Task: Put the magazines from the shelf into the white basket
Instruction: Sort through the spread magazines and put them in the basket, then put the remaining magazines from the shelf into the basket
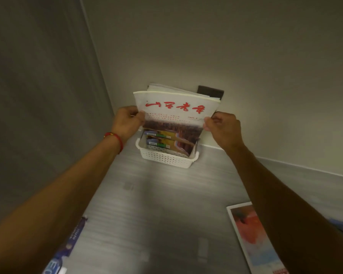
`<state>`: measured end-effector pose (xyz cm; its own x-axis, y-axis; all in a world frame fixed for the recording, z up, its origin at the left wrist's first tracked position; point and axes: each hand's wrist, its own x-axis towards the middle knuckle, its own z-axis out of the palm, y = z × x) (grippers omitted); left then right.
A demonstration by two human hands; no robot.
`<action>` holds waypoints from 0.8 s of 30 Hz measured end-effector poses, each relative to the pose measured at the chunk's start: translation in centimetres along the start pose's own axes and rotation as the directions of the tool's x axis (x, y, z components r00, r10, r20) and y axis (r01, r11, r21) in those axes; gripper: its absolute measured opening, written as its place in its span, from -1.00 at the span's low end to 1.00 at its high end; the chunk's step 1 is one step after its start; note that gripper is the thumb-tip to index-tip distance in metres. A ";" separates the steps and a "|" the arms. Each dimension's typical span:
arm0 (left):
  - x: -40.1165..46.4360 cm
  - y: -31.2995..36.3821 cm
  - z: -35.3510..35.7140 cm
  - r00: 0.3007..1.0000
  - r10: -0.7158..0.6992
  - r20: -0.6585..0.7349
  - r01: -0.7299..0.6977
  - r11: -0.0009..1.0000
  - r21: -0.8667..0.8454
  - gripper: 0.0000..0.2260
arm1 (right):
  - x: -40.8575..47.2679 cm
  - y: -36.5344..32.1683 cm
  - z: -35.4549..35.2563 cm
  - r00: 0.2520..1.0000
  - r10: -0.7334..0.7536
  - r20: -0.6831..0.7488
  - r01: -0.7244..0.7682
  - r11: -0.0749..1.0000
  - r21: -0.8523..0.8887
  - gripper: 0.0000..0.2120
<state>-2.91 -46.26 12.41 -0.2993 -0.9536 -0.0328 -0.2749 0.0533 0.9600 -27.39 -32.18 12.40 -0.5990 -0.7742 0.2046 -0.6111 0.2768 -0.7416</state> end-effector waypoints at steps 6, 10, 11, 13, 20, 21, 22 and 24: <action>2.5 -4.5 2.0 0.991 -0.135 -0.001 0.133 0.981 -0.140 -0.88 | 0.7 2.5 3.8 0.998 0.050 0.029 -0.047 0.996 -0.077 -0.75; 3.5 -6.3 3.0 0.988 -0.155 -0.005 0.152 0.974 -0.170 -0.84 | 0.5 3.9 5.8 0.987 0.148 0.069 -0.137 0.981 -0.134 -0.82; 3.8 -6.6 3.2 0.989 -0.148 0.000 0.146 0.978 -0.150 -0.81 | 0.5 3.9 6.2 0.983 0.170 0.066 -0.160 0.979 -0.126 -0.82; 4.3 -7.0 3.6 0.988 -0.157 -0.017 0.154 0.982 -0.111 -0.70 | 0.4 3.7 6.7 0.975 0.204 0.082 -0.199 0.977 -0.071 -0.81; 5.1 -7.1 5.0 0.983 -0.179 -0.038 0.176 0.981 -0.076 -0.52 | -1.1 4.5 6.0 0.910 0.355 0.216 -0.411 0.847 0.337 -0.48; 4.6 -7.0 5.0 0.981 -0.193 -0.033 0.190 0.978 -0.085 -0.51 | -1.8 5.1 5.4 0.904 0.360 0.230 -0.423 0.831 0.362 -0.45; 4.0 -6.9 4.9 0.979 -0.200 -0.045 0.196 0.978 -0.070 -0.51 | -2.8 5.8 4.5 0.910 0.344 0.230 -0.408 0.840 0.357 -0.46; 1.5 -6.7 5.0 0.983 -0.134 -0.127 0.143 0.988 0.064 -0.54 | -5.3 7.7 2.4 0.932 0.299 0.207 -0.351 0.887 0.300 -0.53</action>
<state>-6.07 -46.59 4.54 -0.1409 -0.9820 -0.1259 -0.3726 -0.0652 0.9257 -27.63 -27.31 4.04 -0.6332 -0.7565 -0.1634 -0.1766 0.3468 -0.9212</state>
